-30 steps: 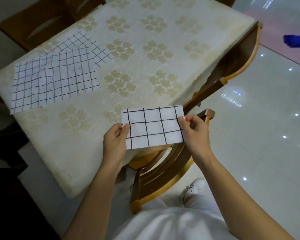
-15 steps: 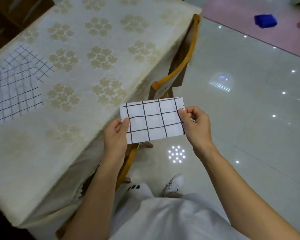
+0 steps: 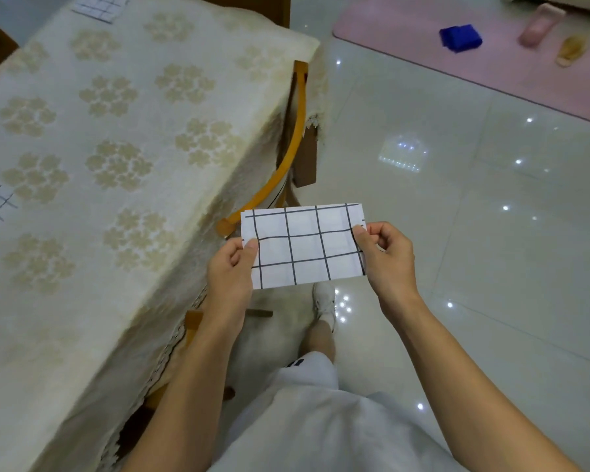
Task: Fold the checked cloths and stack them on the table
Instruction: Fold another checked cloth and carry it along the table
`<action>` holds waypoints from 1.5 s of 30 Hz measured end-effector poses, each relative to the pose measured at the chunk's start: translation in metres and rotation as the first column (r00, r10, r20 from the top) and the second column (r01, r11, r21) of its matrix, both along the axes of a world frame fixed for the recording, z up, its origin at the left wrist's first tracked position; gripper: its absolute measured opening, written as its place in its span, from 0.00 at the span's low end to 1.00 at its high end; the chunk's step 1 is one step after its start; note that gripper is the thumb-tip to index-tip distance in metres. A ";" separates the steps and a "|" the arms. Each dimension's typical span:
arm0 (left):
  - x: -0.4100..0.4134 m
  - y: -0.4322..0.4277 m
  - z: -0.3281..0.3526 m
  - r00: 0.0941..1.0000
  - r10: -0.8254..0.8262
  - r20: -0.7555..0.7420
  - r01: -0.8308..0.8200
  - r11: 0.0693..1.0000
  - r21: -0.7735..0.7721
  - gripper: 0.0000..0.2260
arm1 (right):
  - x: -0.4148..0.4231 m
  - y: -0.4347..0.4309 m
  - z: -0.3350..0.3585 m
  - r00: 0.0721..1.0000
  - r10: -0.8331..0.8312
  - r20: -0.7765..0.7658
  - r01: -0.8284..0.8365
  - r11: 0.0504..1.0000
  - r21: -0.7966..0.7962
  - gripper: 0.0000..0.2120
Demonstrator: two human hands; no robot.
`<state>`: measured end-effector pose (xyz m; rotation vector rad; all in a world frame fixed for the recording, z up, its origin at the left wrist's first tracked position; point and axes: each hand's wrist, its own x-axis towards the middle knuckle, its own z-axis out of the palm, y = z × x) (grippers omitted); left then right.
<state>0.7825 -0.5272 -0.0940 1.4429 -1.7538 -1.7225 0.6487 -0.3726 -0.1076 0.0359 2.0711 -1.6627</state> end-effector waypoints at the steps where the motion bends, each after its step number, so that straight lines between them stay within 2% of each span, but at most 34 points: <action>1: -0.014 -0.003 -0.001 1.000 -0.011 0.002 0.011 1.000 -0.004 0.08 | -0.013 -0.002 0.000 1.000 -0.006 -0.002 0.006 1.000 0.001 0.09; 7: -0.113 -0.038 -0.002 0.998 -0.057 0.002 0.057 0.998 -0.013 0.09 | -0.106 -0.030 0.003 1.000 -0.019 -0.017 0.019 0.999 0.028 0.10; 10: -0.164 -0.057 0.002 0.997 -0.077 -0.001 0.077 0.997 -0.027 0.13 | -0.156 -0.048 0.009 0.999 -0.024 -0.027 0.026 0.998 0.053 0.10; 16: -0.259 -0.091 0.010 0.990 -0.136 -0.029 0.134 0.989 -0.070 0.13 | -0.246 -0.076 0.017 0.997 -0.068 -0.040 0.070 0.996 0.052 0.11; 23: -0.351 -0.121 0.002 0.991 -0.124 -0.054 0.123 0.992 -0.035 0.10 | -0.337 -0.100 0.017 0.994 -0.087 -0.061 0.089 0.995 0.037 0.13; 29: -0.449 -0.137 0.000 0.989 -0.136 -0.051 0.133 0.989 -0.059 0.11 | -0.435 -0.120 0.003 0.996 -0.073 -0.052 0.074 0.997 0.017 0.11; 39: -0.646 -0.152 0.001 0.998 0.060 -0.013 -0.061 0.997 -0.036 0.15 | -0.661 -0.162 0.002 0.993 0.085 -0.078 -0.081 0.995 0.051 0.07; 45: -0.725 -0.167 0.007 0.994 0.110 -0.017 -0.111 0.993 -0.031 0.18 | -0.754 -0.190 0.003 0.984 0.158 -0.081 -0.153 0.986 0.061 0.07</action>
